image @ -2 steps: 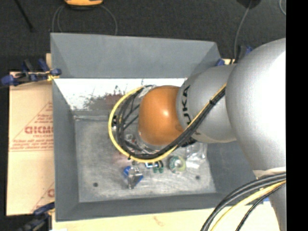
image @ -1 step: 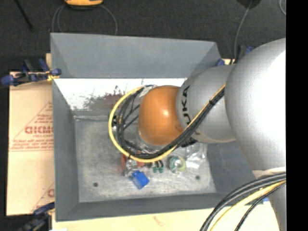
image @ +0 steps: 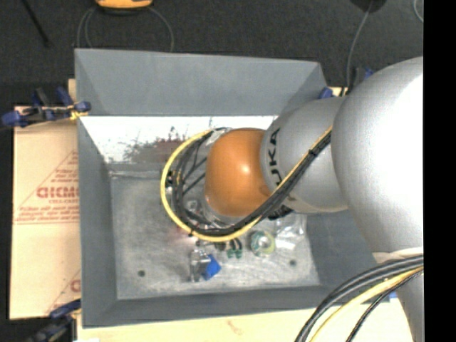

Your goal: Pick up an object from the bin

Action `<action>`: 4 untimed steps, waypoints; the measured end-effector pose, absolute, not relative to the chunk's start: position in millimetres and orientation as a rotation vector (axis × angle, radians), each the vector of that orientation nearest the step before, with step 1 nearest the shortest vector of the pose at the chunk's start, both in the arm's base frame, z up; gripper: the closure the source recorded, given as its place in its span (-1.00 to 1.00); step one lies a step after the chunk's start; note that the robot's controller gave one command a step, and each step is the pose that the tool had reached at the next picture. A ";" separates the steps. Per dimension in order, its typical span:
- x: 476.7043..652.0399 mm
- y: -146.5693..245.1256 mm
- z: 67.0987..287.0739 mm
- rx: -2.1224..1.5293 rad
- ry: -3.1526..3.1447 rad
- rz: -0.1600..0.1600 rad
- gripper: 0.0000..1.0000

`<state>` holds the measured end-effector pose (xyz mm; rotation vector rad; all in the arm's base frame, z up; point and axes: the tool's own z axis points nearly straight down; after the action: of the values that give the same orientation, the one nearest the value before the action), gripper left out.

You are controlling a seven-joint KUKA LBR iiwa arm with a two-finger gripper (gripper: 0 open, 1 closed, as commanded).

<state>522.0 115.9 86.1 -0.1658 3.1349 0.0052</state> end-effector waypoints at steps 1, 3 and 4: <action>524.7 116.2 88.1 -0.161 3.125 0.008 1.00; 529.8 41.0 82.3 0.022 3.103 0.019 -1.00; 536.3 38.9 85.9 0.029 3.078 0.013 1.00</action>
Offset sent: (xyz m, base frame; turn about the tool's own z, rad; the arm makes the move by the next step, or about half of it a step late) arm 0.0000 0.0000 0.0000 0.0000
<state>536.3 38.9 85.9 0.0294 3.0779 0.0133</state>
